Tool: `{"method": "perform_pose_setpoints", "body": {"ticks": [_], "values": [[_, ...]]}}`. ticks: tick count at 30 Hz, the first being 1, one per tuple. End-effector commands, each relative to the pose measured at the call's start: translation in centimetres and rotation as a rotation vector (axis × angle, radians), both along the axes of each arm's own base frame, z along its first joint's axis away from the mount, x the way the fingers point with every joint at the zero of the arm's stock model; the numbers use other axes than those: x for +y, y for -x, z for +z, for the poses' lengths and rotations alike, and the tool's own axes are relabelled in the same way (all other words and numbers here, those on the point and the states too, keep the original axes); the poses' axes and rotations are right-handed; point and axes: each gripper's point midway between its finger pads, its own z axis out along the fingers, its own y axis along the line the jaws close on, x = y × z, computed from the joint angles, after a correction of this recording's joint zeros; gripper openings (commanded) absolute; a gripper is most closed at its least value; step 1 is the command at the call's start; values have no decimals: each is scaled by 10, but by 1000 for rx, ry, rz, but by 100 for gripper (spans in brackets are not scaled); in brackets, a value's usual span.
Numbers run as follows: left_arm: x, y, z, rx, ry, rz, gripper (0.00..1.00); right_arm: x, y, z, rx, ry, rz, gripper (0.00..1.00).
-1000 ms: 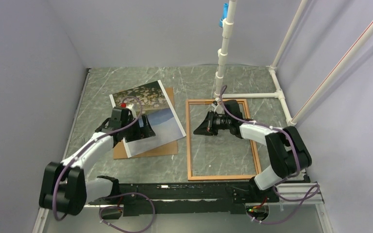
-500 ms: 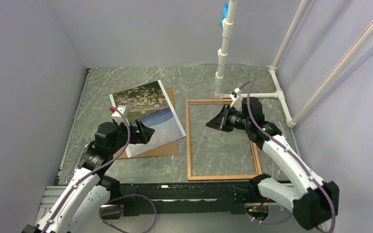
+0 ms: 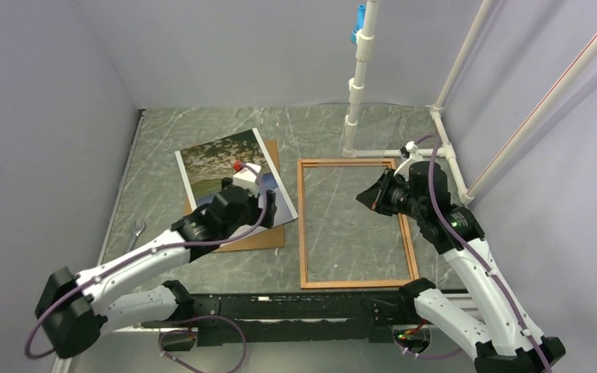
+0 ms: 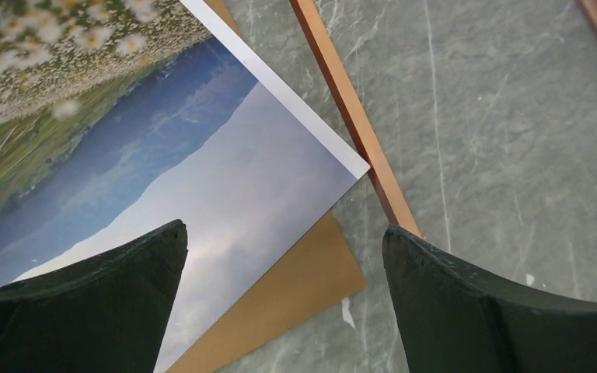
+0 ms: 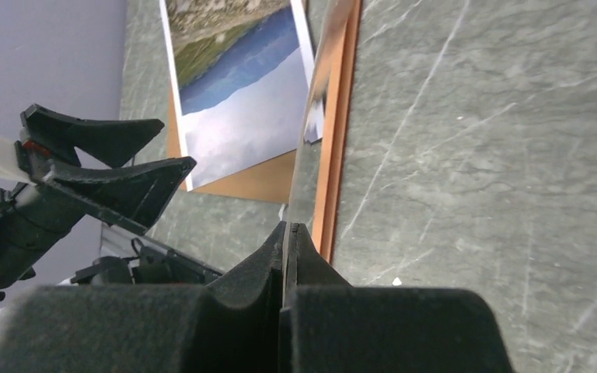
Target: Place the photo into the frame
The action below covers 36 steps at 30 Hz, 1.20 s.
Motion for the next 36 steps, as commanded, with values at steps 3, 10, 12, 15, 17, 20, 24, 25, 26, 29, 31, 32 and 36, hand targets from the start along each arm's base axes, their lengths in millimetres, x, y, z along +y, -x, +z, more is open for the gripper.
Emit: {"method": "perform_pose_setpoints", "body": {"ticks": [3,10,12,15,17,20,24,25,26,29,31,32,36], "values": [[-40,-23,-2,40,3,30,99,-36,1,50,-120,99,-135,0],[-100,-21,-41,209,26,-49,89,-64,8,77,-157,194,-217,0],[-111,-21,-60,257,-18,-53,87,-66,11,80,-159,201,-222,0],[-122,-25,-76,326,-67,-31,78,-68,14,86,-165,197,-226,0],[-123,-23,-91,374,-109,-16,74,-69,15,86,-165,198,-229,0],[-121,-19,-112,435,-158,14,61,-69,15,85,-160,205,-230,0],[-115,-10,-134,500,-196,38,49,-66,14,86,-167,193,-220,0],[-113,-8,-137,508,-201,43,47,-65,13,86,-167,190,-215,0],[-112,-6,-139,515,-203,47,44,-64,12,86,-168,191,-212,0],[-106,-1,-146,535,-214,60,34,-62,10,84,-163,194,-197,0],[-101,0,-148,542,-233,68,21,-60,10,84,-161,193,-187,0],[-100,0,-147,542,-241,71,16,-58,11,84,-167,187,-178,0],[-88,-2,-148,549,-270,102,0,-55,13,79,-175,177,-159,0]]}}
